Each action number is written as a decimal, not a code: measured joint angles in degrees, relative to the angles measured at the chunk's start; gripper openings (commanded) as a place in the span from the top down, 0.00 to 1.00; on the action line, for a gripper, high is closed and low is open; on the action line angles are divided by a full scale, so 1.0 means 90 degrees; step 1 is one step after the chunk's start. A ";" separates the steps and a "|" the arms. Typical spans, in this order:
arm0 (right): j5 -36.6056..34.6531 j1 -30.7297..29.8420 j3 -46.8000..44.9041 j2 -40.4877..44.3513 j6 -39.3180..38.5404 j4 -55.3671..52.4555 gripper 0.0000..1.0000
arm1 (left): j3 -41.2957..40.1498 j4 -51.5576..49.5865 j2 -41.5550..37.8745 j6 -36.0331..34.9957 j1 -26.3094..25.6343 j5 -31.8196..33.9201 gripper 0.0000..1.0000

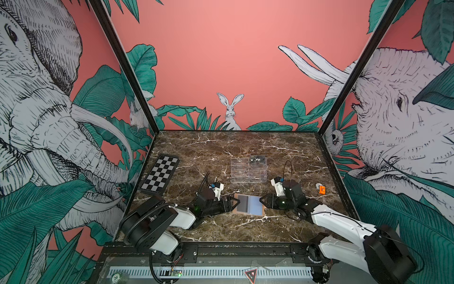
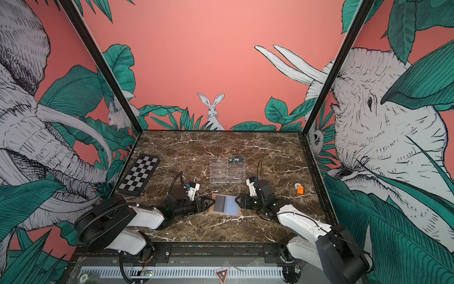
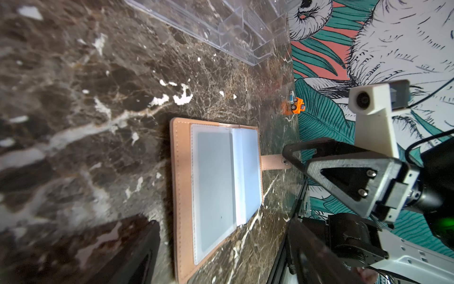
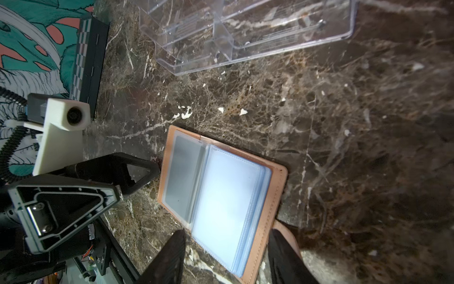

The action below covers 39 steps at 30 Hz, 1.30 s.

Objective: Take the credit cards out of the card holder
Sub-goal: Flip the card slot at the card holder.

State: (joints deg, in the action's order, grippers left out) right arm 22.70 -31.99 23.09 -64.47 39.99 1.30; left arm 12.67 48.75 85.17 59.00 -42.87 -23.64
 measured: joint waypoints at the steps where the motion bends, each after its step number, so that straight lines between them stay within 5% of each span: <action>1: 0.0000 -0.0007 0.0000 -0.0036 0.0017 0.0027 0.52 | 0.0002 0.0058 0.0044 0.0012 -0.0007 -0.0002 0.18; 39: -0.0573 -0.0151 -0.0170 -0.0376 0.0153 0.0024 0.81 | 0.0024 0.1496 0.1100 0.0498 -0.0328 -0.0041 0.31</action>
State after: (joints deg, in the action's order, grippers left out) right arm 17.54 -33.34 21.56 -67.85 41.36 1.52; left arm 12.88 62.22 95.07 63.48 -45.82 -24.01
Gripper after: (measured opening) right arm 0.202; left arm 0.685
